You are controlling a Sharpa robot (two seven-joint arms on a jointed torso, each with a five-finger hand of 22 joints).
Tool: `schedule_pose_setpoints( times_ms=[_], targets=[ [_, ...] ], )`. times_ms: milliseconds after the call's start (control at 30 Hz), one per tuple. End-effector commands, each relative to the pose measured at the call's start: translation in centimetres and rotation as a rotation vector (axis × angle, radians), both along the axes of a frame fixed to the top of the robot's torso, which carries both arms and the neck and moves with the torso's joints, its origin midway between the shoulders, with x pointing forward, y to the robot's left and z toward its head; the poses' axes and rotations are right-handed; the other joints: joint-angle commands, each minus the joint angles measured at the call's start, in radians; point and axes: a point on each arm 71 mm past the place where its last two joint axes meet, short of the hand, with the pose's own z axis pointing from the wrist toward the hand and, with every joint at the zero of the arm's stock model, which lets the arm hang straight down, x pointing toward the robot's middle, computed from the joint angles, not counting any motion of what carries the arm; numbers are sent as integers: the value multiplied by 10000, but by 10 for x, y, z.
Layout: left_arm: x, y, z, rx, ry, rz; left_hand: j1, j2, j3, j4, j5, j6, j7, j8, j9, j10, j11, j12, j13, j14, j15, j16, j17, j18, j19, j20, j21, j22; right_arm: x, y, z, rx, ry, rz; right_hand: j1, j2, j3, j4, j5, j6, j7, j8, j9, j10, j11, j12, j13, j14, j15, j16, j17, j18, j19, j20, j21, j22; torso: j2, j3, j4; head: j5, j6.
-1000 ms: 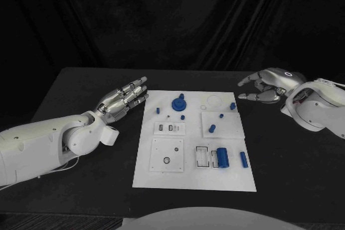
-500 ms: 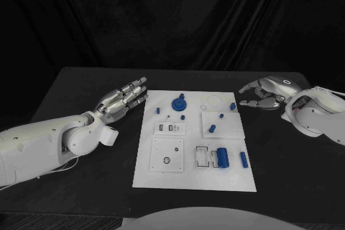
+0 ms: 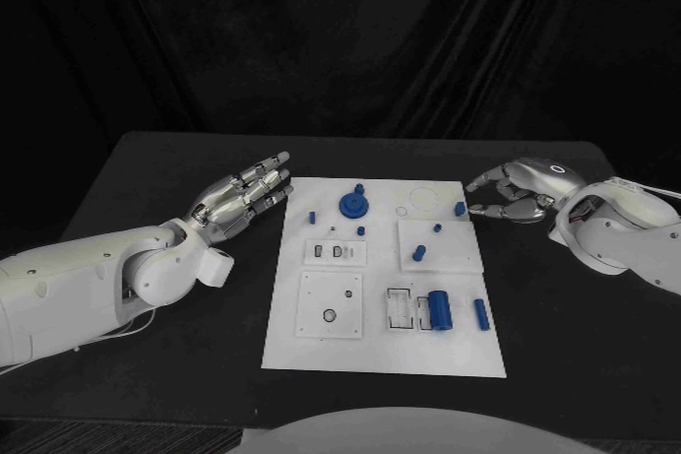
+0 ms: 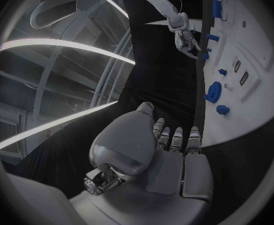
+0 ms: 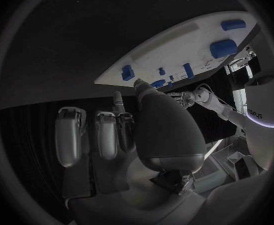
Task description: Assemble the parts on the task board
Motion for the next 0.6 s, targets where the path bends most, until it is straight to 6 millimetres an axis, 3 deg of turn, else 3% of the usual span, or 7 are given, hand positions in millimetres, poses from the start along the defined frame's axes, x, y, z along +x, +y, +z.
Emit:
schedule_pose_setpoints(
  times_ms=[33, 333, 600],
  targets=[
    [-1, -1, 0, -157, -79, -158, 91, 18, 51, 16, 53, 22, 24, 35, 8, 13, 61, -65, -15, -4, 44, -36, -16, 117, -10, 71, -57, -14, 0, 2, -1, -42, -22, 64, 135, 12, 70, 11, 73, 59, 5, 50, 16, 1039, 34, 53, 2627, 1055, -34, 56, 2635, -170, 617, -45, -36, 2348, -2, -12, 11, -8, 7],
    [-1, -2, 0, -151, -39, -200, 91, 18, 51, 16, 53, 22, 24, 35, 8, 13, 61, -65, -15, -4, 44, -36, -16, 117, -10, 71, -57, -14, 2, 5, -3, -55, 49, 43, 460, 66, 159, -51, 585, 134, 114, 99, 140, 1039, 127, 53, 2627, 1055, 44, 56, 2635, -157, 580, 22, -84, 2329, 11, -5, 14, -26, -1],
    [-1, -3, 0, -156, -20, -233, 91, 18, 51, 16, 53, 22, 24, 35, 8, 13, 61, -65, -15, -4, 44, -36, -16, 117, -10, 71, -57, -14, 4, 9, -6, -108, 221, 15, 543, 70, 174, -80, 670, 152, 156, 114, 177, 1039, 156, 53, 2627, 1055, 65, 56, 2635, -148, 560, 40, -118, 2317, 7, -10, 15, -22, -20]
  ],
)
